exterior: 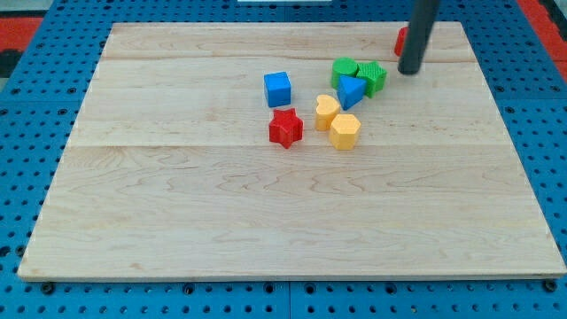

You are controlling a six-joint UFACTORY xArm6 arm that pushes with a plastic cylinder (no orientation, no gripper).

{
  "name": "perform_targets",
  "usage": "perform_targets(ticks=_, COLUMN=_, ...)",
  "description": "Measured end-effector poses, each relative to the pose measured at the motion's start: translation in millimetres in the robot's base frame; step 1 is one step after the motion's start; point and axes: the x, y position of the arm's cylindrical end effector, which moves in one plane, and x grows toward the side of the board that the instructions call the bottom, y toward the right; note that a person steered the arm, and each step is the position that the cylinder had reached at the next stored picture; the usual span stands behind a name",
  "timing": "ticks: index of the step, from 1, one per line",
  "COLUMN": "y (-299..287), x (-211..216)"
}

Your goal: Slide the green star slightly right

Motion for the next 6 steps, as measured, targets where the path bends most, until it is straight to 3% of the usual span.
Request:
perform_targets(ticks=1, y=-70.1, x=21.3)
perform_targets(ticks=2, y=-139.1, x=9.1)
perform_targets(ticks=4, y=-81.1, x=-21.6)
perform_targets(ticks=5, y=-58.3, x=-21.6)
perform_targets(ticks=6, y=-75.5, x=2.9)
